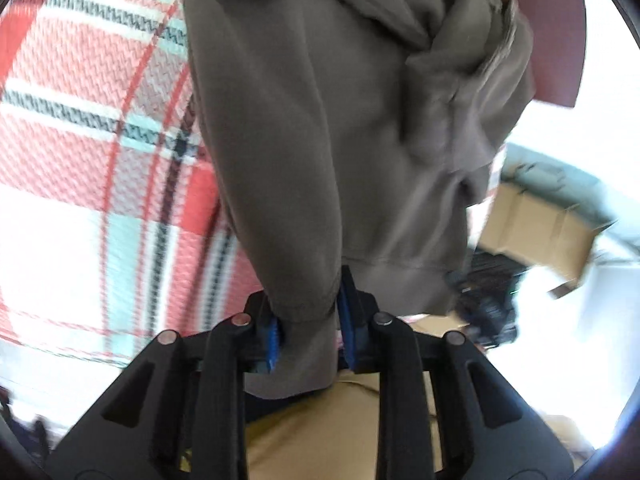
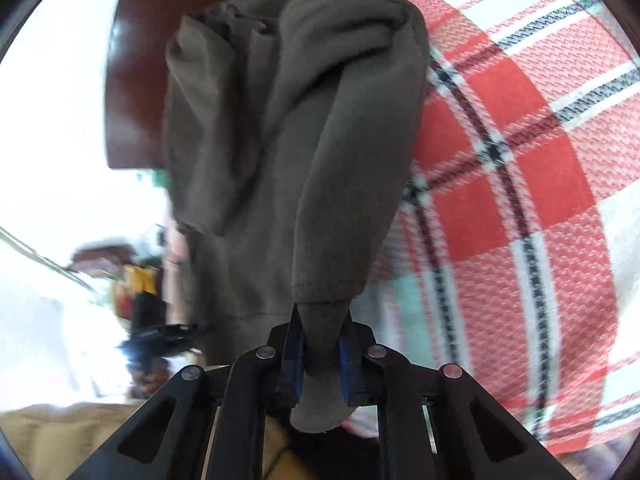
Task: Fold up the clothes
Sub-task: 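Grasp the hoodie hem with both grippers and lift it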
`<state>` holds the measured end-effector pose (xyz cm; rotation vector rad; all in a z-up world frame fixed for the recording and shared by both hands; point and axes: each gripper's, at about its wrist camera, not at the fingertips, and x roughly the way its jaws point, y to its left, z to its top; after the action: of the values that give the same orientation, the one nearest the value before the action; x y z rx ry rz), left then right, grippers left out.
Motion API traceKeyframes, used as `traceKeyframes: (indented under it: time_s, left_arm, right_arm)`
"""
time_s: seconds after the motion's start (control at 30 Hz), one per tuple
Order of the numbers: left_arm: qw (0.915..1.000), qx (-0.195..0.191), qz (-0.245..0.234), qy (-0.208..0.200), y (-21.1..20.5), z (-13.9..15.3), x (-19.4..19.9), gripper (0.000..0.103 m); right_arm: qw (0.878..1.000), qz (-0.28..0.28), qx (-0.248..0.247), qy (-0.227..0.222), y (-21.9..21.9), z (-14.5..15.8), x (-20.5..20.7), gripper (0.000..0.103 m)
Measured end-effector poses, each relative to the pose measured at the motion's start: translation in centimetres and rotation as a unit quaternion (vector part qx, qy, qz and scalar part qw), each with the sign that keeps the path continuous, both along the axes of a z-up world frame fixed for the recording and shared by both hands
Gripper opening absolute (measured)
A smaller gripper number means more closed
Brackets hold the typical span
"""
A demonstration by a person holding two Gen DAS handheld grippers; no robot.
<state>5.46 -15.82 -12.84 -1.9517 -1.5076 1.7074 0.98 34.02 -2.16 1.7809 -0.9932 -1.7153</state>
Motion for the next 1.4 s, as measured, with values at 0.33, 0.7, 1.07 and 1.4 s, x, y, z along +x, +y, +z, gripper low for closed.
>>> traceKeyframes:
  time_s: [0.33, 0.7, 1.07, 1.4]
  left_arm:
    - [0.9944, -0.066, -0.079, -0.025, 5.5, -2.9, -0.8, 0.063]
    - [0.9958, -0.025, -0.084, -0.024, 10.7, -3.6, -4.0, 0.025]
    - [0.9926, 0.099, 0.035, 0.06, 7.8, 2.1, -7.8, 0.02]
    - [0.9731, 0.118, 0.127, 0.152, 2.4, 7.6, -17.2, 0.02]
  right_arm:
    - [1.0, 0.027, -0.003, 0.006, -0.9, 0.3, -1.1, 0.03]
    - [0.997, 0.063, 0.03, -0.018, -1.1, -2.3, 0.5, 0.012]
    - [0.99, -0.033, -0.126, 0.05, 0.6, 4.5, -3.3, 0.011]
    - [0.962, -0.121, -0.214, 0.119, 1.0, 10.3, -13.2, 0.011]
